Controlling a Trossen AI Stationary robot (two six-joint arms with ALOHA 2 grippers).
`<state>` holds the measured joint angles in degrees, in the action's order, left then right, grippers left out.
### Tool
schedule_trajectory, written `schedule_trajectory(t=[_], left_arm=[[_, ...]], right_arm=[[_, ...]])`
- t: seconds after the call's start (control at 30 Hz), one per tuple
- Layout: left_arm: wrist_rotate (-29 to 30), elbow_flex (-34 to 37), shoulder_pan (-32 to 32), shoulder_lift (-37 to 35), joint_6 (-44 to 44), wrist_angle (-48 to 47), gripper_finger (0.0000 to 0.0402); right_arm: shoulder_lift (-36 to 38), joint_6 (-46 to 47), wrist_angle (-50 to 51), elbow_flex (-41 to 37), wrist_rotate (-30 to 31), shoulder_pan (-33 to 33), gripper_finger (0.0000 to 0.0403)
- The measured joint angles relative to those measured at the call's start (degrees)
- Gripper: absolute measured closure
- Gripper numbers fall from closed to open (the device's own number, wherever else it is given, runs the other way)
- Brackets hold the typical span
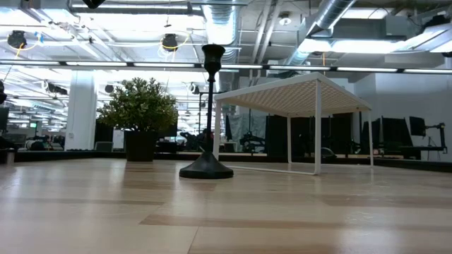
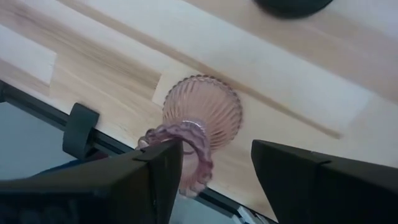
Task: Pick & Place candle stick holders
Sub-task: Put the pink glass candle holder on the shelf aligned with the other green candle holder
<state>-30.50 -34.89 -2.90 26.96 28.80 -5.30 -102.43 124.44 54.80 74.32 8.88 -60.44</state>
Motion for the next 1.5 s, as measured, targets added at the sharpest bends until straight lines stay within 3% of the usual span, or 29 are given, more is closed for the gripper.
schedule_trajectory(t=[0.13, 0.4, 0.77, 1.0, 1.2, 1.5], left_arm=[[0.00, 0.00, -0.01, -0.02, 0.00, 0.01, 0.0392], [0.02, 0.00, -0.02, 0.00, 0.00, 0.02, 0.0392], [0.02, 0.00, -0.01, 0.00, 0.00, 0.02, 0.0392], [0.01, 0.00, -0.02, -0.01, 0.00, 0.02, 0.0392], [0.01, 0.00, -0.02, 0.00, 0.00, 0.02, 0.0392], [0.01, 0.00, -0.02, 0.00, -1.55, 0.02, 0.0392]], right_arm=[[0.20, 0.13, -5.97, -2.59, 0.47, 0.59, 0.0218], [0.22, -0.77, -5.55, -2.92, 0.48, 1.08, 0.0244], [0.17, -4.57, -5.40, -3.03, -0.21, 2.37, 0.0379], [0.09, -7.15, -5.56, -3.07, -0.45, 3.85, 0.0367], [0.07, -8.69, -7.40, -3.01, -0.17, 3.99, 0.0380], [-0.45, -17.00, -7.52, 2.85, -0.17, 6.09, 0.0380]])
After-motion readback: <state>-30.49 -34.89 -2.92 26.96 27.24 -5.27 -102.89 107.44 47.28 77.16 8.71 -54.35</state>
